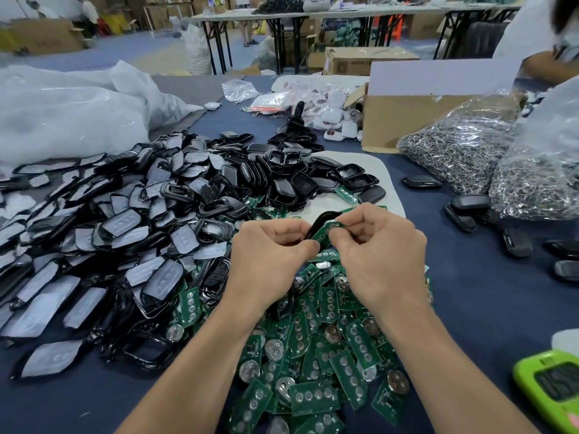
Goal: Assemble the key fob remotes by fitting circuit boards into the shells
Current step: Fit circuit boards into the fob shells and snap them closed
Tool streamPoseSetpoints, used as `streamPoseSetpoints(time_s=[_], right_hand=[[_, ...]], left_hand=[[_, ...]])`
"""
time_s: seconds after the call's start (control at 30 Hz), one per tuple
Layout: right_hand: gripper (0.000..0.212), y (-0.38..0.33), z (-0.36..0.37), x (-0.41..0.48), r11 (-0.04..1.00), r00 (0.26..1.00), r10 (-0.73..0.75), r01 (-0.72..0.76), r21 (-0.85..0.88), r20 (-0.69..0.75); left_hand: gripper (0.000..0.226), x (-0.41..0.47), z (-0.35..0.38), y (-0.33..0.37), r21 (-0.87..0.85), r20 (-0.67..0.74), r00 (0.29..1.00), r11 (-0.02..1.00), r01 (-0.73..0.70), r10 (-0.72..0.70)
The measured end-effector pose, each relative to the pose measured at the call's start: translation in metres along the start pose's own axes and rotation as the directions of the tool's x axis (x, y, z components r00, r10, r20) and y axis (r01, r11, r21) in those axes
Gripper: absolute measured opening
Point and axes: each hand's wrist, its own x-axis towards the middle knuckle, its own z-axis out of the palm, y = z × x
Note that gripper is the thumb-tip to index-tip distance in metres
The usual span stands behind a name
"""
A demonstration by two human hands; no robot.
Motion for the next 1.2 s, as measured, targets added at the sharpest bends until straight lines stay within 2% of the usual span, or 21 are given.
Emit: streamPoseSetpoints(time_s=[0.1,0.2,0.23,0.3,0.37,0.47,0.57,0.63,0.73,0.87,0.9,1.03,1.13,1.2], right_hand=[[0.018,-0.002,0.003,-0.005,1.0,0.996,-0.011,0.011,-0.004,-0.085],[0.029,-0.003,0.001,-0.006,1.0,0.991,0.003,-0.002,0.007,-0.134],[0.029,-0.003,0.0,-0.005,1.0,0.995,0.019,-0.018,0.017,-0.098],[0.022,-0.003,-0.002,-0.001,0.989,0.995,0.068,-0.078,0.124,0.079],[0.028,-0.005,-0.004,0.002,0.951,0.971,0.106,-0.163,0.264,0.216],[0.041,-0.003,-0.008,0.005,0.909,0.947,0.152,-0.246,0.336,0.282],[0.024,-0.003,-0.005,0.002,0.929,0.942,0.153,-0.24,0.283,0.298],[0.021,-0.004,0.002,-0.002,0.972,0.96,0.119,-0.164,0.17,0.252],[0.02,-0.007,0.012,-0.007,0.997,0.967,0.07,-0.075,0.011,0.246],[0.024,-0.027,0.033,-0.005,0.999,0.939,-0.016,0.027,-0.029,0.344],[0.026,-0.036,0.043,-0.003,0.995,0.915,-0.049,0.079,-0.059,0.401],[0.033,-0.073,0.094,0.008,0.908,0.763,-0.214,0.385,-0.163,0.61],[0.015,-0.087,0.126,0.01,0.815,0.611,-0.255,0.552,-0.173,0.749],[0.008,-0.09,0.136,0.008,0.694,0.553,-0.268,0.679,-0.24,0.789]], left_hand=[[0.039,-0.002,0.001,0.0,-0.031,-0.011,1.0,0.999,0.007,-0.007],[0.021,-0.003,0.002,0.002,-0.076,-0.013,1.0,0.997,0.012,-0.013],[0.016,-0.002,0.001,0.001,-0.106,0.003,1.0,0.994,0.02,-0.02],[0.011,0.0,-0.001,0.001,-0.124,0.068,0.998,0.992,0.025,-0.017],[0.013,0.0,-0.002,0.001,-0.064,0.104,0.994,0.998,-0.023,0.029],[0.024,-0.003,-0.002,0.001,0.093,0.13,0.98,0.982,-0.165,0.152],[0.037,-0.002,-0.003,0.001,0.143,0.124,0.983,0.977,-0.155,0.138],[0.044,0.0,-0.006,0.001,0.104,0.041,0.995,0.99,-0.099,0.095],[0.046,0.008,-0.02,0.003,-0.042,-0.205,0.978,0.998,-0.037,0.028],[0.025,0.023,-0.051,-0.001,-0.27,-0.519,0.849,0.961,-0.055,-0.097],[0.022,0.026,-0.058,-0.002,-0.33,-0.571,0.81,0.941,-0.078,-0.133],[0.038,0.03,-0.078,-0.007,-0.463,-0.697,0.682,0.866,-0.189,-0.224],[0.038,0.032,-0.089,-0.009,-0.538,-0.721,0.628,0.808,-0.239,-0.294],[0.042,0.033,-0.092,-0.008,-0.603,-0.709,0.613,0.751,-0.271,-0.348]])
